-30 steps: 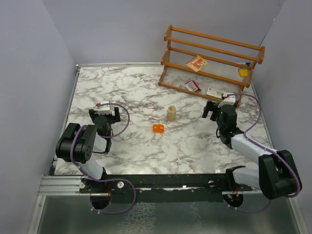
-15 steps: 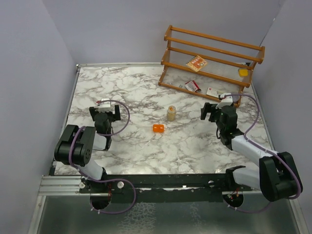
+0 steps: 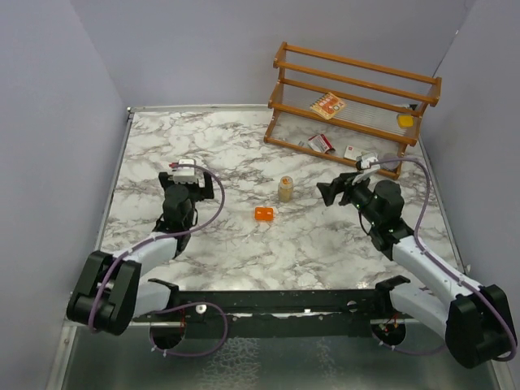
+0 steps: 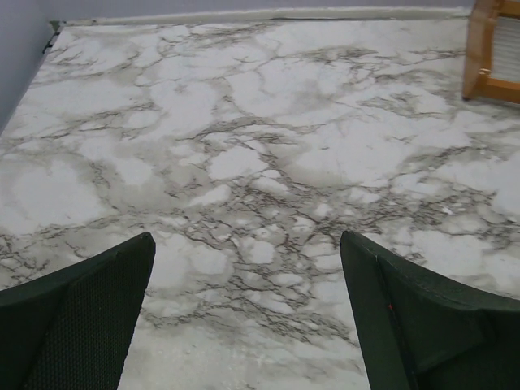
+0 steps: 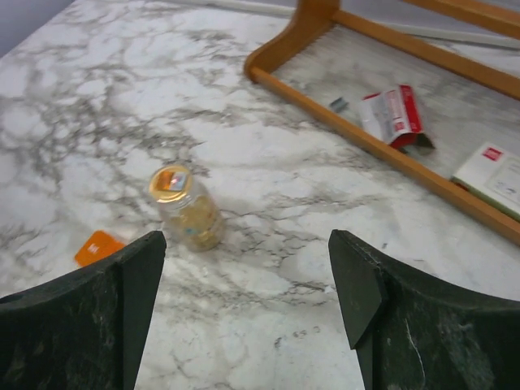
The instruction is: Sort the pills into containers
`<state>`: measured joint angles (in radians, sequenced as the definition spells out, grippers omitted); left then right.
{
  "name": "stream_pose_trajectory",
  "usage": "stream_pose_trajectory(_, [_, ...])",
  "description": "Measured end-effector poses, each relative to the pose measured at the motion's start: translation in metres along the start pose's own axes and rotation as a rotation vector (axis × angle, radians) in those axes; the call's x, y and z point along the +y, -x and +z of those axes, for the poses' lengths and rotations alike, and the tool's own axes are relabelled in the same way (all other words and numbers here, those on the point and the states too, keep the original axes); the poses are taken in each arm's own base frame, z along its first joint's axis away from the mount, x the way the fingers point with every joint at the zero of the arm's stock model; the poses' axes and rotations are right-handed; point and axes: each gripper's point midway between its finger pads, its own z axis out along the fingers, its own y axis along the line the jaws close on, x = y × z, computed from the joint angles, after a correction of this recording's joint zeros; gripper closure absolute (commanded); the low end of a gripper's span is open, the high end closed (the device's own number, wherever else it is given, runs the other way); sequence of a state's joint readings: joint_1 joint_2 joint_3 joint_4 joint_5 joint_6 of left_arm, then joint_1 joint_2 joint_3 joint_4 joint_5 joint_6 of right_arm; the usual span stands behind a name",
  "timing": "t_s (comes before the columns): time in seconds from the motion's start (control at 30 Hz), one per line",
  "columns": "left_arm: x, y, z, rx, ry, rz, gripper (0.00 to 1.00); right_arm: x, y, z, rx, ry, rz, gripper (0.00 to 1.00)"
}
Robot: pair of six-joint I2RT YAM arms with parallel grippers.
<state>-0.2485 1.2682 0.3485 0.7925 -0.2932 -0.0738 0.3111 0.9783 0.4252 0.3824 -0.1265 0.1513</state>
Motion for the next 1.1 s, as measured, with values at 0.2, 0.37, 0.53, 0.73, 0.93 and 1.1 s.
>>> stream_pose_trajectory(0.2, [-0.038,0.013,-0.026,-0.01,-0.12,-0.07,0.01,0.057,-0.014,-0.007,0.058,0.28,-0.028,0.2])
stream_pose_trajectory(0.37, [-0.059,0.002,-0.046,0.071,-0.219,-0.117,0.01,0.103,-0.034,-0.011,0.121,0.471,-0.083,0.21])
stream_pose_trajectory(0.53, [-0.073,-0.006,-0.058,0.121,-0.294,-0.132,0.01,0.147,-0.052,-0.014,0.174,0.605,-0.16,0.22])
stream_pose_trajectory(0.73, [-0.078,-0.035,-0.066,0.232,-0.3,-0.12,0.01,0.174,-0.082,-0.013,0.257,0.671,-0.233,0.21])
stream_pose_trajectory(0.93, [-0.08,-0.036,-0.071,0.25,-0.306,-0.144,0.01,0.172,-0.101,0.006,0.319,0.657,-0.274,0.2])
stream_pose_trajectory(1.1, [-0.078,-0.031,-0.075,0.232,-0.31,-0.157,0.01,0.175,-0.111,0.025,0.353,0.654,-0.29,0.2])
